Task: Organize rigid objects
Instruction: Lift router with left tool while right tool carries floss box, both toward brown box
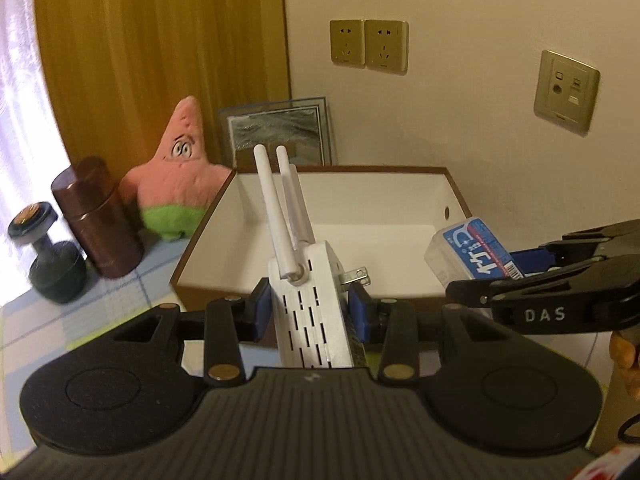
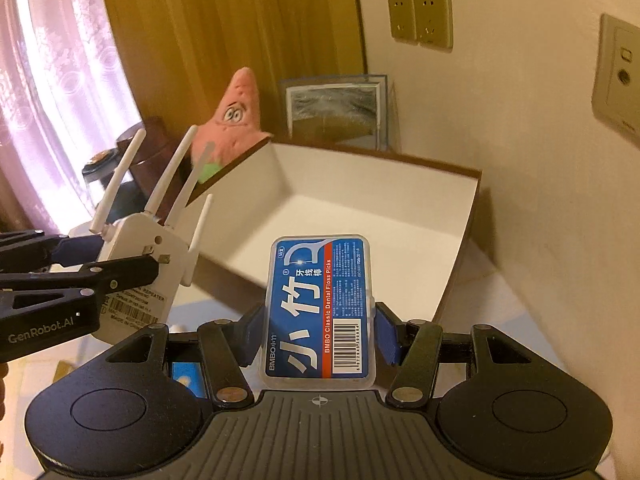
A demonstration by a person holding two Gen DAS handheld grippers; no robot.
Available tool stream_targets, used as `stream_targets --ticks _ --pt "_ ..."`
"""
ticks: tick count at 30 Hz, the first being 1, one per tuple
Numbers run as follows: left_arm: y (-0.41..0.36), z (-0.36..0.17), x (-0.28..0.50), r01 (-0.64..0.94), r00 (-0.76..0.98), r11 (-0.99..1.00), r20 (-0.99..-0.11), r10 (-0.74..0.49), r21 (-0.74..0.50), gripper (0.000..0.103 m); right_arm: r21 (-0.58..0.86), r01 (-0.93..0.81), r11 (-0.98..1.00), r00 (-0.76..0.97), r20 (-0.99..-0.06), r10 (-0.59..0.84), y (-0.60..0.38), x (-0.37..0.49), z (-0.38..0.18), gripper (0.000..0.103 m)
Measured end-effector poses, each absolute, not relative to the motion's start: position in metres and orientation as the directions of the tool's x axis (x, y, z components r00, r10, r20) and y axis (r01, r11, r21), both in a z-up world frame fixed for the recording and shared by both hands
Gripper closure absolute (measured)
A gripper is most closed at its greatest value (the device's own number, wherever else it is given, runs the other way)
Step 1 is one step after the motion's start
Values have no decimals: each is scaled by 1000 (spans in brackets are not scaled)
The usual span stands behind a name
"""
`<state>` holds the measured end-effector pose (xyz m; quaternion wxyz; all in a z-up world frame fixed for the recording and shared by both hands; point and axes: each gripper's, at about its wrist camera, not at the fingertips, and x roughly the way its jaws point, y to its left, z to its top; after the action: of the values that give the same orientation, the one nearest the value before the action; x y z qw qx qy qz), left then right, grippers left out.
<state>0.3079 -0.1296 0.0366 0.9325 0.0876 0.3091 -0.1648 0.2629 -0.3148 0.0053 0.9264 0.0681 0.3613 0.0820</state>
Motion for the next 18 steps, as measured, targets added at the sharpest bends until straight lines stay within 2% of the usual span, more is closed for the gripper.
stream_targets --ticks 7,18 --pt "-151 32 354 395 753 915 -601 -269 84 68 170 -62 984 723 -671 161 -320 305 -6 50" --pt "-184 -3 414 491 689 864 -657 -307 111 68 168 51 984 667 -739 92 -320 360 -36 49"
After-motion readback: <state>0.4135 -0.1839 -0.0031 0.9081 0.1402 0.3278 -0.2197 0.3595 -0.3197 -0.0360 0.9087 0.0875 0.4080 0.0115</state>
